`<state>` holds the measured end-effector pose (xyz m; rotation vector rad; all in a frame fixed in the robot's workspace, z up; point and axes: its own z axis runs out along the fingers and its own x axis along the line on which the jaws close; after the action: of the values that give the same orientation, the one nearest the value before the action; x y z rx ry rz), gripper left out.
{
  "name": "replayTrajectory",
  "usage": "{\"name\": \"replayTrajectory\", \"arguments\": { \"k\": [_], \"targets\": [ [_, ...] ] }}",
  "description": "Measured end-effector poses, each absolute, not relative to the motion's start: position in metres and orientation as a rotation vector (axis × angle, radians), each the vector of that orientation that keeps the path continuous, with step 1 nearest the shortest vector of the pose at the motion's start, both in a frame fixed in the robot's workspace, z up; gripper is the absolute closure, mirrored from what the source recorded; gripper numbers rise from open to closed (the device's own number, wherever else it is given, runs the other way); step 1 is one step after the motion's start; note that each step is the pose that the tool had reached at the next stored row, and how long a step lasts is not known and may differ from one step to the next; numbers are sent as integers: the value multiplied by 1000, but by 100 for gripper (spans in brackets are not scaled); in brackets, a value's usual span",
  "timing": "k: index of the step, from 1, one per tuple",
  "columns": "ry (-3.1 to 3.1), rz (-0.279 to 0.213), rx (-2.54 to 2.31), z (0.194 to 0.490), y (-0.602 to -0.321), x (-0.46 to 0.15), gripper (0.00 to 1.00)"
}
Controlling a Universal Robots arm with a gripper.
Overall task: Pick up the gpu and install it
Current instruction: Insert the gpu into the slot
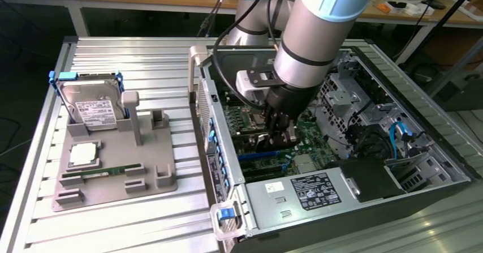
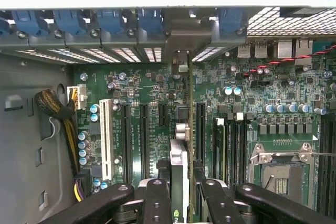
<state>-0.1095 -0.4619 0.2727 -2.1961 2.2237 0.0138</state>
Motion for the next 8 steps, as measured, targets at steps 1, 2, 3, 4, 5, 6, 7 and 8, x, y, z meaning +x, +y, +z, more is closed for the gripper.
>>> {"name": "replayTrajectory", "arguments": {
  "k": [1, 2, 3, 4, 5, 6, 7, 8],
  "targets": [
    [2223, 15, -2196, 272, -462, -110, 73],
    [2223, 15, -2195, 272, -462, -110, 73],
    [2223, 15, -2195, 272, -462, -110, 73],
    [2223, 15, -2196, 272, -462, -110, 73],
    [2223, 15, -2196, 272, -462, -110, 73],
    [2223, 15, -2196, 272, -462, -110, 73],
    [2223, 15, -2196, 272, -462, -110, 73],
    [2223, 15, -2196, 272, -462, -110, 73]
  ]
}}
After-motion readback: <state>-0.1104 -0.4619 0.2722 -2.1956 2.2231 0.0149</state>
